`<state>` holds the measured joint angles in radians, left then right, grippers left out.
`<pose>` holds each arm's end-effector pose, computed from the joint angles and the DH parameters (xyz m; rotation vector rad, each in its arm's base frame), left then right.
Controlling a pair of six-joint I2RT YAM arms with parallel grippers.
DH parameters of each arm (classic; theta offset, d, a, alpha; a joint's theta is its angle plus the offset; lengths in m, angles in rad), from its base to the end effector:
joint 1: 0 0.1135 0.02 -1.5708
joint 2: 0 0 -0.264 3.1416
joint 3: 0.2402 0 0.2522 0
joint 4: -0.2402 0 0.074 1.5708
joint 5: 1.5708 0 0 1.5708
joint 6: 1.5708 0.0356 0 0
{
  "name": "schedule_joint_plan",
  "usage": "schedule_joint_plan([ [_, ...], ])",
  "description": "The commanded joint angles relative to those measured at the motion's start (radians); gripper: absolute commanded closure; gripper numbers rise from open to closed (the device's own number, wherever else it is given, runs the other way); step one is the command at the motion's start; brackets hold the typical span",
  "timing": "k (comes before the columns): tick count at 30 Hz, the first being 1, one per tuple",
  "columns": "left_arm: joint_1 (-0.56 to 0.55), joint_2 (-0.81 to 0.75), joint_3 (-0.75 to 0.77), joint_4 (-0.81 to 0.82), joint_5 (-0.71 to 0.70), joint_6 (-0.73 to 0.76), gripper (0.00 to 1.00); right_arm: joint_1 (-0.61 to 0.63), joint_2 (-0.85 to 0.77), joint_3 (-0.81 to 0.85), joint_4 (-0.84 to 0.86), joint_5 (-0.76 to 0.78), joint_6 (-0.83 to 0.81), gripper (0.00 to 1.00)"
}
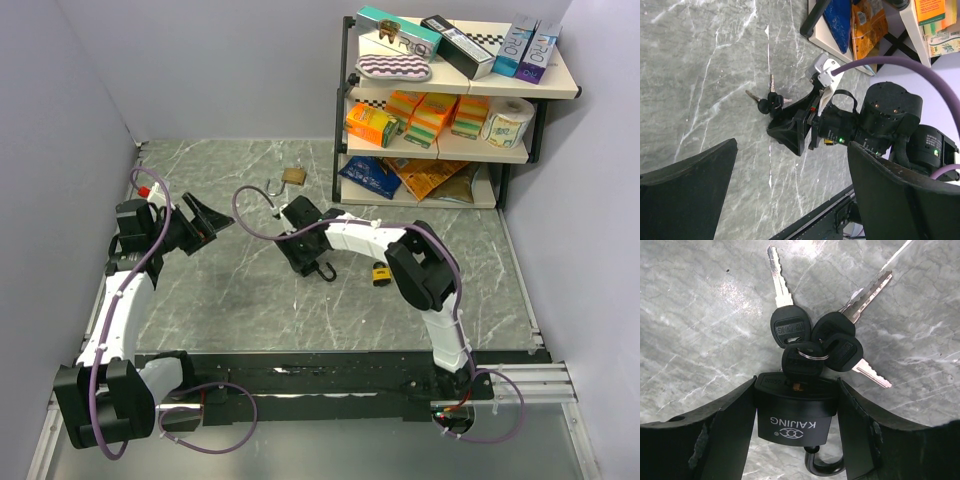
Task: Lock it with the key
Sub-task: Pick up the lock from the center of the board.
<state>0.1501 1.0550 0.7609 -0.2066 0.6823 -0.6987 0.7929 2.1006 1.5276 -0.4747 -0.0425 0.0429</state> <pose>0.2315 0.0123 0.2808 -0.4544 2.0614 -1.0376 0.3123 0.3192 0.1640 -0.9883 2.4695 0.3406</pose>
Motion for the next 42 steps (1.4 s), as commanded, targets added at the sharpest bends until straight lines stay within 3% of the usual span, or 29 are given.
schedule_joint_plan([
  [1, 0.006, -0.016, 0.002, 0.012, 0.003, 0.018, 0.04, -0.018, -0.057, -0.003, -0.018, -0.066, -0.003, 1.00],
  [7, 0.006, -0.021, -0.017, 0.056, 0.016, -0.001, 0.04, -0.099, -0.180, 0.011, 0.040, -0.126, 0.104, 1.00],
  [13, -0.012, -0.056, -0.077, 0.150, 0.003, 0.002, 0.04, -0.216, -0.289, 0.035, 0.059, -0.165, 0.352, 1.00],
  [16, -0.105, -0.055, -0.080, 0.189, -0.070, 0.044, 0.03, -0.248, -0.277, 0.101, -0.017, -0.180, 0.494, 1.00],
  [22, -0.464, 0.037, -0.032, 0.248, -0.345, 0.114, 0.01, -0.245, -0.278, 0.187, -0.059, -0.099, 0.701, 1.00],
  [28, -0.662, 0.149, 0.015, 0.318, -0.509, 0.145, 0.05, -0.228, -0.301, 0.187, -0.096, -0.077, 0.802, 1.00],
  [33, -0.716, 0.237, 0.038, 0.418, -0.538, 0.116, 0.10, -0.224, -0.306, 0.158, -0.107, -0.091, 0.844, 1.00],
  [42, -0.781, 0.335, 0.075, 0.441, -0.589, 0.117, 0.22, -0.207, -0.290, 0.152, -0.122, -0.145, 0.913, 1.00],
])
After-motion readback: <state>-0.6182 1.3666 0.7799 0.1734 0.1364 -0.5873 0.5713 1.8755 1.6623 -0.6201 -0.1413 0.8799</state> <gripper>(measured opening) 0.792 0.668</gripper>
